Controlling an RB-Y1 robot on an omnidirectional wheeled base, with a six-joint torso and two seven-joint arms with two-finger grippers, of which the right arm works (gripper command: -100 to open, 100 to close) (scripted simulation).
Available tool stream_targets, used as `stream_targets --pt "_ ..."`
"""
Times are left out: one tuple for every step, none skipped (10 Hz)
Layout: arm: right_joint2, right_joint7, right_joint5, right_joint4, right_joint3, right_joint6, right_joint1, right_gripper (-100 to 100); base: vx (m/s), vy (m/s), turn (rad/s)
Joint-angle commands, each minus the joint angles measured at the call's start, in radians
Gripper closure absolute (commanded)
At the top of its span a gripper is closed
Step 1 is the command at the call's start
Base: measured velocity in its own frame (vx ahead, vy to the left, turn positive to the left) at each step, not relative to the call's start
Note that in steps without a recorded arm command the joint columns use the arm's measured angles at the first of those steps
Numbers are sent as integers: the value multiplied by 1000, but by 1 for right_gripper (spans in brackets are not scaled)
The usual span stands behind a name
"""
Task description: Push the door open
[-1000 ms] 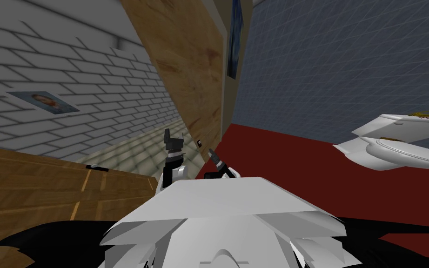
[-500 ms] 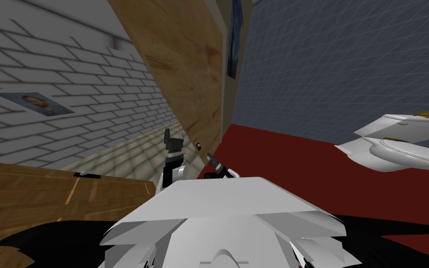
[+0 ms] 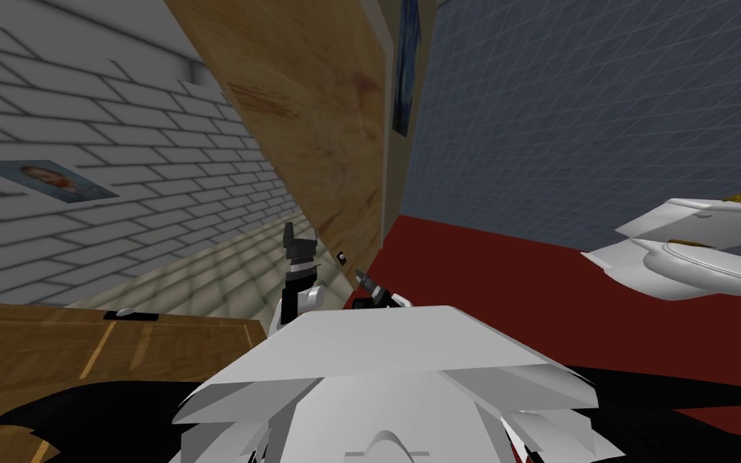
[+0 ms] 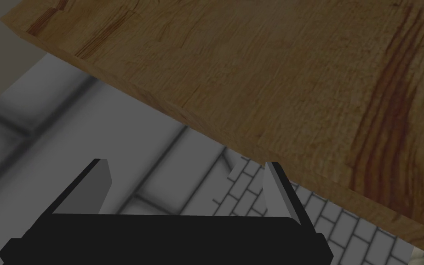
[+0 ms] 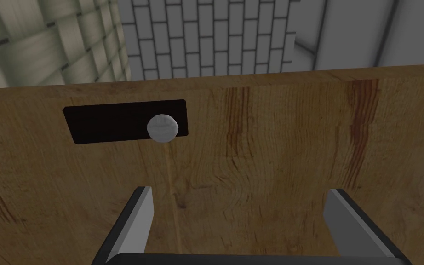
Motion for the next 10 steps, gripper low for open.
stream_targets --pt "-15 2 2 -10 28 10 6 -100 140 11 -19" --pt "-16 -1 3 15 47 5 -3 -100 151 -16 -19" --pt "-16 -1 3 15 47 5 -3 -100 105 -10 -2" --pt "-16 -2 3 27 57 2 -8 -100 60 8 -4" --pt "-17 -3 3 40 66 -1 -13 -100 69 10 -13" --pt "-18 -5 3 52 76 -4 -18 -100 81 20 -9" --pt "-18 -7 3 72 91 -8 -26 -100 100 19 -9" --pt "-19 -8 4 89 105 -12 -33 -100 140 3 -14" --pt "-20 -10 4 107 118 -16 -39 -100 158 9 -6" --pt "-20 -11 4 117 126 -18 -44 -100 127 6 -14"
